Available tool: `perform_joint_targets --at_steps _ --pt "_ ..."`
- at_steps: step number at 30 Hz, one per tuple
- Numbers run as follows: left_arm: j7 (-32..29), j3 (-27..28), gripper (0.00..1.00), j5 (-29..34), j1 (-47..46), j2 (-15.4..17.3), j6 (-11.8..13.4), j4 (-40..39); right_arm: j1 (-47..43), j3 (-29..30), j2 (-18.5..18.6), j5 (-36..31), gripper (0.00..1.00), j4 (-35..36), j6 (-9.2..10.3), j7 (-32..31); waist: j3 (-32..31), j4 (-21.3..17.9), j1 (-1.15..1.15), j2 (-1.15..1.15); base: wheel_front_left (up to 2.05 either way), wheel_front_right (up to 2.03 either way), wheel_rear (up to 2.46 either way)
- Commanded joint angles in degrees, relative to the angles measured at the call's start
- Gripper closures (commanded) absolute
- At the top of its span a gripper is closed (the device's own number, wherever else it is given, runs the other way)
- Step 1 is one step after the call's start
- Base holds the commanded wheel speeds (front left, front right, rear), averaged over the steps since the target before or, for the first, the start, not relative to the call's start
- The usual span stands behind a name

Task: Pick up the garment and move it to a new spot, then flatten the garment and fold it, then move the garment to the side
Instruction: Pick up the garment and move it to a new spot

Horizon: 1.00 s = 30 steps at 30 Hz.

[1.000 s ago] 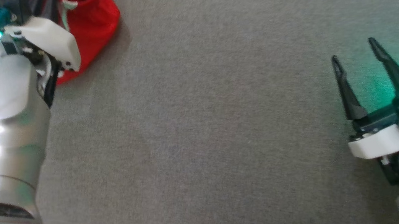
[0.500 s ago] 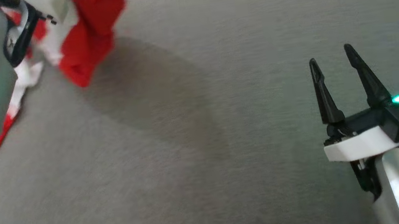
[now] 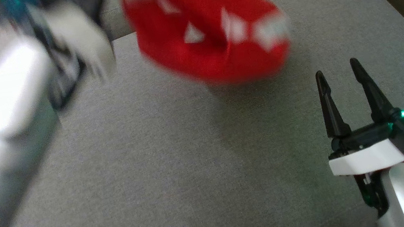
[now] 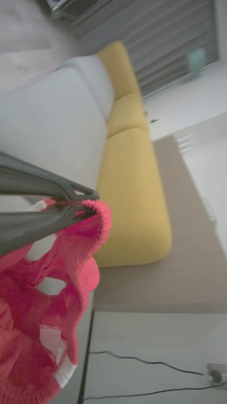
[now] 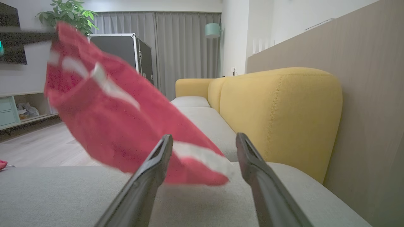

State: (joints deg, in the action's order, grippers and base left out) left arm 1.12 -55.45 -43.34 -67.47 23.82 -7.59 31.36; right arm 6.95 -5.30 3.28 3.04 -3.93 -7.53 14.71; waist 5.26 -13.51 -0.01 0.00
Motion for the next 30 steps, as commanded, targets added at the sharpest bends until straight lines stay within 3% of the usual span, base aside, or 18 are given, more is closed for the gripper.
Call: perform_joint_targets --at_steps 1,4,5,6,7,11,16,20,24,27,30 --pt "0.38 1.28 1.00 -0.54 1.54 2.41 0.17 0.06 1.04 -1.52 -0.39 0.30 0.00 2.01 0.04 0.29 -0.15 -0.39 0.01 0.00 0.00 0.00 0.00" --pt "2.97 -0.50 1.00 -2.13 11.08 2.11 0.43 3.08 0.35 -1.58 -0.39 0.11 0.00 1.50 0.04 0.29 0.21 0.00 0.01 0.00 0.00 0.00 0.00" --pt "4.41 -0.96 0.81 -2.28 13.77 1.80 0.74 4.59 0.09 -1.67 -0.40 0.01 0.00 1.31 0.04 0.29 0.27 0.25 0.01 0.00 0.00 0.00 0.00" --pt "6.01 -1.54 0.37 -2.09 16.13 1.46 1.00 6.26 -0.19 -1.81 -0.40 -0.07 0.00 1.13 0.04 0.29 0.27 0.51 0.01 0.00 0.00 0.00 0.00" --pt "7.62 -1.93 0.00 -2.01 18.29 0.94 1.39 8.05 -0.50 -2.01 -0.40 -0.19 0.00 0.93 0.04 0.29 0.16 0.81 0.01 0.00 0.00 0.00 0.00" --pt "12.92 -0.26 0.00 -3.70 26.19 -2.08 3.74 14.86 -2.36 -1.88 -0.40 -0.83 0.00 -0.08 0.04 0.29 -1.19 3.16 0.01 0.00 0.00 0.00 0.00" --pt "13.83 3.64 0.00 -1.79 33.61 -3.33 7.70 13.50 -4.93 -0.95 -0.40 -1.35 0.00 -1.57 0.04 0.29 -3.63 7.61 0.01 0.00 0.00 0.00 0.00" --pt "13.86 10.10 0.00 1.54 42.66 -3.25 11.91 5.88 -6.98 -0.07 -0.40 -1.19 0.00 -2.96 0.04 0.29 -5.81 11.62 0.01 0.00 0.00 0.00 0.00" --pt "13.87 20.92 0.00 5.99 53.23 -3.79 16.88 -5.95 -8.61 0.52 -0.40 -1.29 0.00 -4.13 0.04 0.29 -7.49 14.70 0.01 0.00 0.00 0.00 0.00" --pt "13.87 30.77 0.00 10.71 61.97 -6.10 20.10 -15.85 -10.09 0.65 -0.40 -0.58 0.00 -5.10 0.04 0.29 -9.03 16.40 0.01 0.00 0.00 0.00 0.00" --pt "13.87 38.31 0.00 17.03 69.43 -9.36 21.30 -24.45 -11.97 0.19 -0.40 0.03 0.00 -5.44 0.04 0.29 -10.72 17.67 0.01 0.00 0.00 0.00 0.00"
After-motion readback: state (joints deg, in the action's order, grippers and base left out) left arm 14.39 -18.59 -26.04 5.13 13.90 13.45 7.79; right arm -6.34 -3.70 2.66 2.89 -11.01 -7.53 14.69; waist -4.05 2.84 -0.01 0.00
